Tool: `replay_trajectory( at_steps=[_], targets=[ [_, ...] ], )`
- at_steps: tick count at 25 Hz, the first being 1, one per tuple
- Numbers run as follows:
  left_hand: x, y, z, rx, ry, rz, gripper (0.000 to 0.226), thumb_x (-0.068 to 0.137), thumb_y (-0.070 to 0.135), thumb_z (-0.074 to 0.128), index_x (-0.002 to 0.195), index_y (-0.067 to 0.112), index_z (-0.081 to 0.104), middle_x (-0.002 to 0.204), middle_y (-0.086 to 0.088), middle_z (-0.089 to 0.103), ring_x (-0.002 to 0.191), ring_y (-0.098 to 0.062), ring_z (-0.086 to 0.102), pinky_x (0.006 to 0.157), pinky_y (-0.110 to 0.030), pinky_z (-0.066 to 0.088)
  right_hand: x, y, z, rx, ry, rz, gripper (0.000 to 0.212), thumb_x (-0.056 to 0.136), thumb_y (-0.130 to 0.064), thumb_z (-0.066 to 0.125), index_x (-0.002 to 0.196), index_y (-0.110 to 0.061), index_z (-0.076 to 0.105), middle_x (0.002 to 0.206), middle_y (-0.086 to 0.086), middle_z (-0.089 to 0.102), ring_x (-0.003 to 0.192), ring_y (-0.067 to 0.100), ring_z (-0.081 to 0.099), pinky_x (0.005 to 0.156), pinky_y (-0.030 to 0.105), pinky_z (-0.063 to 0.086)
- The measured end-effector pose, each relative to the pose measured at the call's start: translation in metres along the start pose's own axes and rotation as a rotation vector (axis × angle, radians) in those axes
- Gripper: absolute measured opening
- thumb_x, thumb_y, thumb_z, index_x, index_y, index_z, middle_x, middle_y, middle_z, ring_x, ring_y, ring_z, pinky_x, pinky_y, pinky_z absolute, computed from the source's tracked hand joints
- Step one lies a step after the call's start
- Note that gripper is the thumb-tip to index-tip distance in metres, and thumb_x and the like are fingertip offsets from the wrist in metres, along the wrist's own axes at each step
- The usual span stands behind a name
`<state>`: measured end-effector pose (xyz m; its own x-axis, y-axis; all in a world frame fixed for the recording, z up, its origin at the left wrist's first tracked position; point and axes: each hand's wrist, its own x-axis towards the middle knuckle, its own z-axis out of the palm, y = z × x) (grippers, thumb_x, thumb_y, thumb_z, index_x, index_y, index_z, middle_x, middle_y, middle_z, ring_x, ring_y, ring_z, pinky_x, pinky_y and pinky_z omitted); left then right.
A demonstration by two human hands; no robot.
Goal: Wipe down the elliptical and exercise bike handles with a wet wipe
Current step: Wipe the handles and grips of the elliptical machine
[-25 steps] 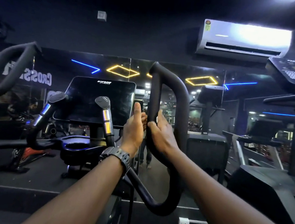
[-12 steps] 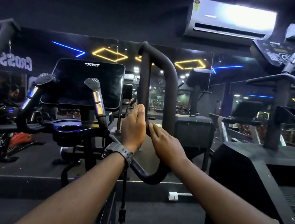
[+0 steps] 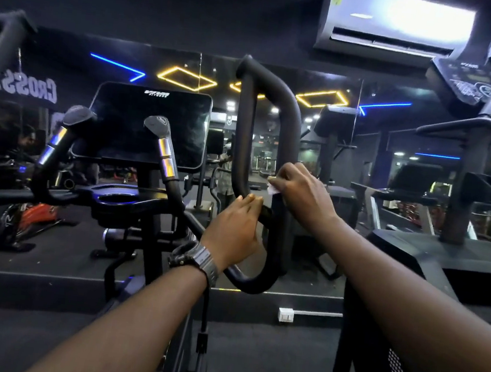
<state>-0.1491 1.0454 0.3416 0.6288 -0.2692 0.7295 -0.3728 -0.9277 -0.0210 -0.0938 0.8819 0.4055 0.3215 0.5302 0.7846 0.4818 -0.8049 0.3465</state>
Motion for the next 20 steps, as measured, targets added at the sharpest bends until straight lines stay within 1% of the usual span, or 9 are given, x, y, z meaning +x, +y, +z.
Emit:
replay_trajectory(
  at_steps=[3,5,8,10,13,14,16,18,20],
  targets=[
    [-0.002,-0.005,0.002,0.027,0.007,0.015,0.061,0.091,0.004,0.044,0.15,0.005,0.032,0.154,-0.012,0.038,0.146,-0.019,0.028,0.119,-0.026,0.017,-0.055,-0.018,0.023,0.027,-0.07,-0.104,0.024,0.08,-0.01,0.073,0.103,-0.009,0.069,0.09,0.009,0.057,0.082,0.027,0.056,0.057,0.034,0.051],
    [-0.001,-0.008,0.003,0.045,-0.012,0.018,0.059,0.091,0.003,0.041,0.149,0.005,0.036,0.153,-0.012,0.041,0.145,-0.02,0.031,0.117,-0.027,0.022,-0.053,-0.011,0.023,0.017,-0.122,-0.141,0.024,0.084,-0.013,0.07,0.107,-0.01,0.067,0.09,0.008,0.054,0.083,0.027,0.055,0.052,0.032,0.047],
    [0.001,-0.005,0.003,0.075,-0.014,0.027,0.058,0.09,0.003,0.043,0.147,0.005,0.039,0.149,-0.012,0.046,0.143,-0.02,0.036,0.118,-0.027,0.022,-0.027,0.002,0.015,0.116,-0.053,0.051,0.018,0.091,-0.019,0.064,0.107,-0.011,0.064,0.098,0.007,0.052,0.093,0.027,0.053,0.061,0.039,0.053],
    [0.0,-0.003,0.002,0.088,-0.017,0.03,0.057,0.089,0.004,0.043,0.146,0.004,0.04,0.147,-0.013,0.048,0.143,-0.021,0.037,0.119,-0.03,0.025,-0.048,-0.006,0.02,0.167,-0.034,0.078,0.016,0.091,-0.02,0.064,0.104,-0.01,0.063,0.096,0.006,0.051,0.09,0.026,0.053,0.058,0.041,0.053],
    [-0.004,-0.002,0.001,0.1,-0.036,0.024,0.058,0.088,0.004,0.044,0.146,0.005,0.039,0.147,-0.013,0.049,0.142,-0.022,0.038,0.117,-0.033,0.031,-0.09,-0.021,0.028,0.176,-0.172,-0.077,0.022,0.092,-0.025,0.06,0.109,-0.012,0.066,0.099,0.006,0.054,0.089,0.026,0.055,0.053,0.04,0.053],
    [-0.004,0.0,0.0,0.101,-0.042,0.014,0.058,0.089,0.005,0.044,0.146,0.006,0.038,0.147,-0.013,0.048,0.142,-0.022,0.038,0.116,-0.033,0.031,-0.082,-0.017,0.024,0.193,-0.205,-0.061,0.025,0.093,-0.027,0.057,0.111,-0.013,0.067,0.101,0.005,0.055,0.091,0.026,0.055,0.055,0.04,0.052],
    [-0.003,0.006,-0.001,0.1,-0.043,0.0,0.056,0.09,0.005,0.043,0.147,0.007,0.038,0.148,-0.012,0.047,0.141,-0.023,0.037,0.115,-0.032,0.031,-0.061,-0.005,0.023,0.19,-0.141,0.059,0.024,0.093,-0.028,0.054,0.109,-0.016,0.067,0.101,0.003,0.055,0.091,0.024,0.055,0.06,0.04,0.052],
    [-0.005,0.011,-0.001,0.095,-0.062,-0.017,0.058,0.091,0.003,0.043,0.148,0.006,0.035,0.151,-0.013,0.043,0.144,-0.023,0.034,0.117,-0.031,0.027,-0.072,-0.01,0.029,0.232,-0.091,0.115,0.023,0.092,-0.026,0.051,0.103,-0.015,0.068,0.096,0.003,0.055,0.085,0.025,0.055,0.057,0.041,0.053],
    [-0.009,0.016,0.001,0.074,-0.084,-0.033,0.061,0.09,0.001,0.042,0.15,0.005,0.031,0.154,-0.012,0.038,0.146,-0.021,0.029,0.118,-0.031,0.024,-0.116,-0.032,0.041,0.266,-0.163,0.018,0.027,0.089,-0.025,0.046,0.101,-0.014,0.068,0.094,0.004,0.056,0.083,0.026,0.057,0.052,0.04,0.052]
  ],
)
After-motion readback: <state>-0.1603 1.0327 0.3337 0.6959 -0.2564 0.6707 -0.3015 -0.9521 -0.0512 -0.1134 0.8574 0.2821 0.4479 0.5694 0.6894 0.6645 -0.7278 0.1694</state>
